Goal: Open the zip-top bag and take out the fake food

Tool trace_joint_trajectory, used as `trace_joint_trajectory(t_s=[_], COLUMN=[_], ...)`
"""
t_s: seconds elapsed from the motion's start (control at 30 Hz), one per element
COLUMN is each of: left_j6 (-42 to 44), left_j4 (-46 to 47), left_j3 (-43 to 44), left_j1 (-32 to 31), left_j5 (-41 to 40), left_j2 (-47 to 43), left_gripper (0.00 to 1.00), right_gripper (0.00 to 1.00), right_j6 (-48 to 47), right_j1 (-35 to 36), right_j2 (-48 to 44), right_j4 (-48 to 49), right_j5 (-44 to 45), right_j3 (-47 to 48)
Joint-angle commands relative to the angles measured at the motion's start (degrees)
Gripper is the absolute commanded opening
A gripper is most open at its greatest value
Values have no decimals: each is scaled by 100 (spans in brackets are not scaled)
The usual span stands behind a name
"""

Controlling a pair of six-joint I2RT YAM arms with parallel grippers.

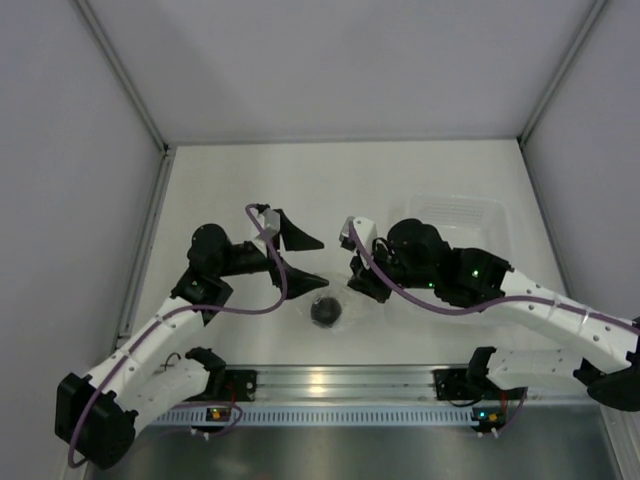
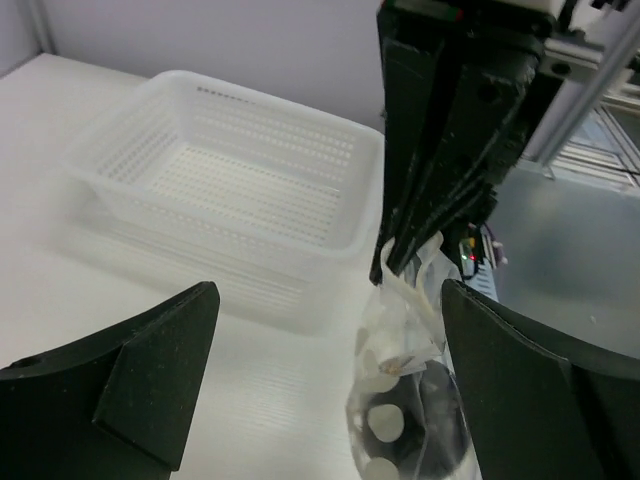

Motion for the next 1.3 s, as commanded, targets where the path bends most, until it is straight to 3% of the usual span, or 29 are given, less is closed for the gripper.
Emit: trace_joint_trajectory(t_s=[0.0,0.23,0.47,0.57,0.87,1.13,1.27], left_j6=[-281,-729,-1694,-2309,-3515,-3691,-3867], left_j4=[174,-1081,-1557,-1997,-2165,-2165,-1797], left_j3=[183,534,710,781,649,710,596], left_j1=[-27,-27,-19,-27,-36,-159,-185], left_j5=[-1280,-3573,-4736,-5142,-5301,-5231,-4810], left_j2=[2,-50,-191,-112,20,590,881], left_gripper=[98,98,97,91,79,77,74], right_gripper=[0,0,0,0,0,0,0], right_j6=[387,1010,1775,2065,2769,3077,3103], right_j1=[-11,33,-37,-107,-204,-204,-204], right_j2=[257,714,1505,1865,2551,2894,2974], right_j4=[373,443,312,329,601,1102,1453], right_j5=[552,1806,2863,3179,4077,3920,3752], right_j3=[295,462,988,1147,1367,1350,1262])
